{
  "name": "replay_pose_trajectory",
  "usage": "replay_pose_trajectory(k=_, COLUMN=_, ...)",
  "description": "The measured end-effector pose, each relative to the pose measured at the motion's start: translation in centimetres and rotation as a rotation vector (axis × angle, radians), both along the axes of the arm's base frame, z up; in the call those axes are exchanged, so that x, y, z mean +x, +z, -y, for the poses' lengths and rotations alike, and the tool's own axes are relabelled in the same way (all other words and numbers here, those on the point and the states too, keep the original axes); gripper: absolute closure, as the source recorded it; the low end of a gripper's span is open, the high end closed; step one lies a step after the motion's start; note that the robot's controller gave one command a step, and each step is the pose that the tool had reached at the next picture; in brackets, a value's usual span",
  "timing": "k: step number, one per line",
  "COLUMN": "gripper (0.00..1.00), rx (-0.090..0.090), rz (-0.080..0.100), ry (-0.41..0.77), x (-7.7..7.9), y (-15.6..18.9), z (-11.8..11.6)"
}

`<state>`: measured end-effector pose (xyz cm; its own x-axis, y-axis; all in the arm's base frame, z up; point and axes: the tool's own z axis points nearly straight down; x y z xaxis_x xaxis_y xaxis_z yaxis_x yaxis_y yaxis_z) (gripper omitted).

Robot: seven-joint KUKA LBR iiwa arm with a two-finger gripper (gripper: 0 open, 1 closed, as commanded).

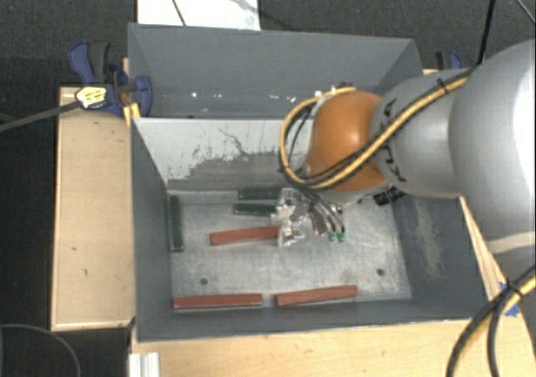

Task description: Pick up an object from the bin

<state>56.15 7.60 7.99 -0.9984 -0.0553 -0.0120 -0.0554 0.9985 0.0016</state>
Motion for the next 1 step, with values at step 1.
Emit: replay_pose_trajectory(k=1, gripper=1.00, rx=0.000, rz=-0.002, ry=0.001, x=-0.05, y=0.13, z=0.00)
